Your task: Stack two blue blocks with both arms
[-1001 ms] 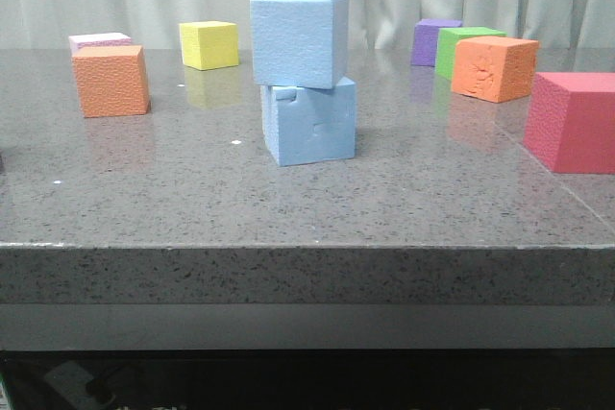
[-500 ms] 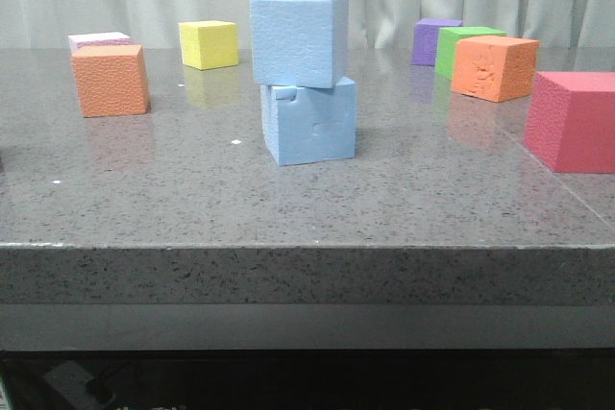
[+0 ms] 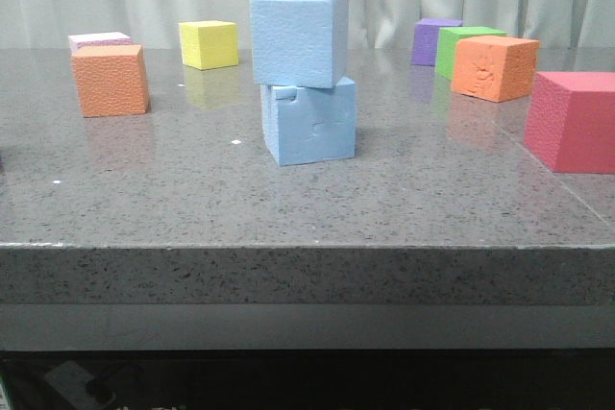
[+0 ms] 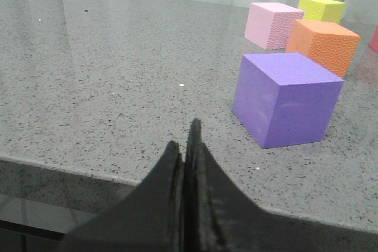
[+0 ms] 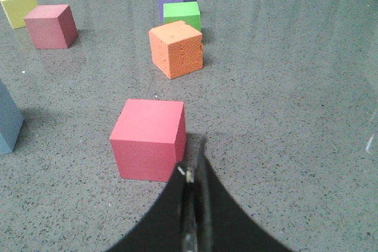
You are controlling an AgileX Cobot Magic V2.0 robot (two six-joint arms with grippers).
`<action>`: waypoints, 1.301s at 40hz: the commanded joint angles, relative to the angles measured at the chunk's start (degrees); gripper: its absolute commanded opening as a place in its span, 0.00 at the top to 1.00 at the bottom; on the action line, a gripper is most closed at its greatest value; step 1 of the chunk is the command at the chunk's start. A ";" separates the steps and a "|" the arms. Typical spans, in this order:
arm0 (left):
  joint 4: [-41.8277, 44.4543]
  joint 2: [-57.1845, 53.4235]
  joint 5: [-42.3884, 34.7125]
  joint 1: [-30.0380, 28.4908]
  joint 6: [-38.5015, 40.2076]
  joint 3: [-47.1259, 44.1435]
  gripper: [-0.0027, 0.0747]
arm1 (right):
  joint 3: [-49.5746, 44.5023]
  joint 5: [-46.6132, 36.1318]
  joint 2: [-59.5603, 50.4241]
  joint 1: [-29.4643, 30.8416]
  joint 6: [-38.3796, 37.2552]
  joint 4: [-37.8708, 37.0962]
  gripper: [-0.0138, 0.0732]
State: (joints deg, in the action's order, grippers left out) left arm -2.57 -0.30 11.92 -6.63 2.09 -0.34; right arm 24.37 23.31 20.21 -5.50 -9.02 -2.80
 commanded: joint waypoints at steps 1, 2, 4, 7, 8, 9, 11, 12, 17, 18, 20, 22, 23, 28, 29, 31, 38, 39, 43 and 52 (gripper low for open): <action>-0.55 -1.34 -4.78 -0.08 0.05 -2.07 0.99 | 1.45 -4.64 0.35 0.12 0.47 -0.26 0.92; -0.55 -1.34 -4.78 -0.08 0.05 -2.07 0.99 | 1.45 -4.64 0.35 0.12 0.47 -0.26 0.92; -0.55 -1.34 -4.78 -0.08 0.05 -2.07 0.99 | 1.45 -4.65 0.35 0.12 0.47 -0.87 0.92; -0.55 -1.34 -4.78 -0.08 0.05 -2.07 0.99 | 0.83 -5.77 0.24 0.04 0.47 -3.51 0.92; -0.55 -1.34 -4.78 -0.08 0.05 -2.07 0.99 | 0.23 -6.56 0.08 -0.11 0.53 -3.98 0.92; -0.55 -1.34 -4.78 -0.08 0.05 -2.07 0.99 | -0.37 -7.87 -0.12 -0.26 0.95 -4.39 0.92; -0.55 -1.34 -4.78 -0.08 0.05 -2.07 0.99 | -2.11 -10.78 -0.96 -0.25 2.39 -4.14 0.92; -0.55 -1.34 -4.78 -0.08 0.05 -2.07 0.99 | -3.33 -12.61 -1.59 -0.25 3.31 -3.64 0.92; -0.55 -1.34 -4.78 -0.08 0.05 -2.07 0.99 | -10.03 -19.57 -5.67 0.36 6.32 0.29 0.92; -0.55 -1.34 -4.78 -0.08 0.05 -2.07 0.99 | -11.13 -20.03 -6.41 0.62 6.44 1.09 0.92; -0.55 -1.34 -4.78 -0.08 0.05 -2.07 0.99 | -13.45 -20.20 -8.20 1.47 6.48 2.80 0.92; -0.55 -1.34 -4.78 -0.08 0.05 -2.07 0.99 | -15.76 -19.99 -10.20 2.62 6.48 4.93 0.92; -0.55 -1.34 -4.78 -0.08 0.05 -2.07 0.99 | -16.55 -19.87 -10.92 3.04 6.48 5.80 0.92; -0.55 -1.34 -4.78 -0.08 0.05 -2.07 0.99 | -21.16 -19.62 -15.16 4.67 6.48 6.90 0.92; -0.55 -1.34 -4.78 -0.08 0.05 -2.07 0.99 | -22.21 -19.60 -16.07 4.84 6.48 6.90 0.92; -0.55 -1.34 -4.78 -0.08 0.05 -2.07 0.99 | -23.99 -19.48 -17.56 4.97 6.48 6.90 0.92; -0.55 -1.34 -4.78 -0.08 0.05 -2.07 0.99 | -25.88 -16.71 -21.80 4.97 6.48 7.03 0.92; -0.55 -1.34 -4.78 -0.08 0.05 -2.07 0.99 | -25.88 -16.47 -22.01 4.97 6.48 7.03 0.92; -0.55 -1.34 -4.78 -0.08 0.05 -2.07 0.99 | -25.88 -15.88 -21.90 4.97 6.48 7.03 0.92; -0.55 -1.34 -4.78 -0.08 0.05 -2.07 0.99 | -25.88 -15.79 -21.90 4.97 6.48 7.03 0.92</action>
